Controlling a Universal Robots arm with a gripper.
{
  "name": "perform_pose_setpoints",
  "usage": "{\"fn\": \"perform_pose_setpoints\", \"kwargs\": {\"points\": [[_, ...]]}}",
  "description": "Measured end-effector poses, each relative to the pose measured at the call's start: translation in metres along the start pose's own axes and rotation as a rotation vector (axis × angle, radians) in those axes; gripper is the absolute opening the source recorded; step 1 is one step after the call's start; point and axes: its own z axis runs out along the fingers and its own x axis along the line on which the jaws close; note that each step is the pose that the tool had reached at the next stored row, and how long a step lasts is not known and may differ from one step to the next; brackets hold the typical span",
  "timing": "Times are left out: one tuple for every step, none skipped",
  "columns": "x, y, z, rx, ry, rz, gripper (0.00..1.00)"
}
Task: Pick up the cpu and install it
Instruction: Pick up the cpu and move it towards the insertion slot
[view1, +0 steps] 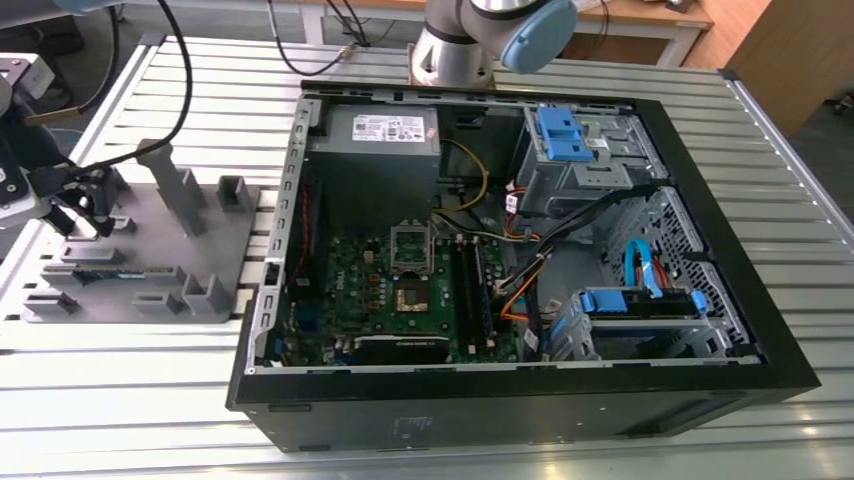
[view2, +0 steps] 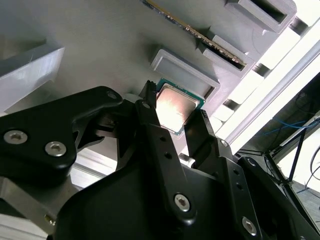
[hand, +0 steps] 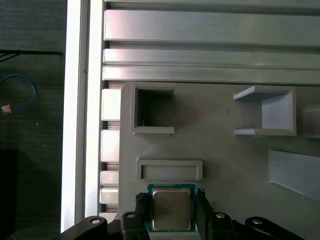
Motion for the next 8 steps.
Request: {"fn": "perform_pose_setpoints", "kwargs": {"points": [[0.0000, 0.0000, -0.0001, 0.0000, 0.0000, 0.000, 0.47], [0.0000, 0.0000, -0.0004, 0.0001, 0.0002, 0.000, 0.47], [0.0000, 0.0000, -0.0010, 0.0003, 0.0005, 0.000, 0.47], [0.0000, 0.0001, -0.0015, 0.0002, 0.0005, 0.000, 0.47], [0.0000, 0.0001, -0.0019, 0.0001, 0.0003, 0.000, 0.47], [0.0000, 0.0001, -0.0027, 0.0001, 0.0005, 0.000, 0.47], [-0.0001, 0.0002, -0.0035, 0.0001, 0.0004, 0.000, 0.47], [-0.0001, 0.0002, -0.0046, 0.0001, 0.0004, 0.000, 0.47]]}}
